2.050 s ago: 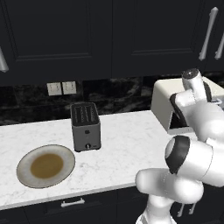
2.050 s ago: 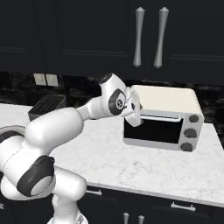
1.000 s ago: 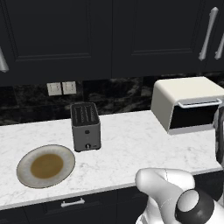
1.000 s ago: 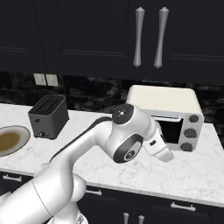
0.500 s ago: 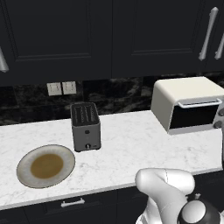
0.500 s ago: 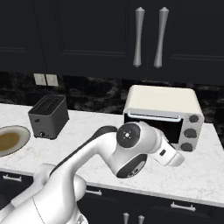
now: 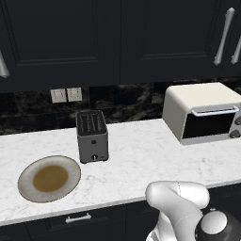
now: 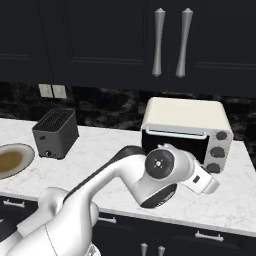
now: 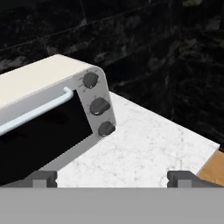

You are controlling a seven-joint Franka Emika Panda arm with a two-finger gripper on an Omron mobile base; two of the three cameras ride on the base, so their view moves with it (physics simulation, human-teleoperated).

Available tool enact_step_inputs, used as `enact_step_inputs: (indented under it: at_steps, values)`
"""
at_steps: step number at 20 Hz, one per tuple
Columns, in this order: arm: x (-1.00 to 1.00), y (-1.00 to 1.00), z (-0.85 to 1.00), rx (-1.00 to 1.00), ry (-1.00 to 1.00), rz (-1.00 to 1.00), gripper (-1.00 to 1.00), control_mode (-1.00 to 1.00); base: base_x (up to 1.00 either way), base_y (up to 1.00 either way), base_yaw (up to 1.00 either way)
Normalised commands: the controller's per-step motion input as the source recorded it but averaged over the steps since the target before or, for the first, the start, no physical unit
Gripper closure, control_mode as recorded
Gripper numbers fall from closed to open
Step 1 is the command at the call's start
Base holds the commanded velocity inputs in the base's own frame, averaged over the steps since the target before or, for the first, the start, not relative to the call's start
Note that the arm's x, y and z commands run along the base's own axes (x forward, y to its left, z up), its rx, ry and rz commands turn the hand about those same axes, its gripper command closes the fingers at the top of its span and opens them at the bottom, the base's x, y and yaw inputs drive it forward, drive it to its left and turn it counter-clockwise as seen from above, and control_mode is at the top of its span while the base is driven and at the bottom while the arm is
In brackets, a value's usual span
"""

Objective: Pick up the kebab skewer and baguette bread, and place them inside the toaster oven. Close the toaster oven door and start by setting the timer.

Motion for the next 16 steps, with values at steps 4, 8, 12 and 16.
enact_step_inputs:
  at_steps: [4, 8, 12, 16]
  values:
    - [0.00, -0.20, -0.02, -0.01, -0.13, 0.00, -1.00, -1.00, 0.00, 0.00, 0.00]
    - [0.01, 0.00, -0.04, -0.06, -0.40, 0.00, -1.00, -1.00, 0.00, 0.00, 0.00]
    - [0.00, 0.00, 0.00, 0.00, -0.44, 0.00, -1.00, -1.00, 0.00, 0.00, 0.00]
    - [0.00, 0.00, 0.00, 0.00, -0.20, 0.00, -1.00, -1.00, 0.00, 0.00, 0.00]
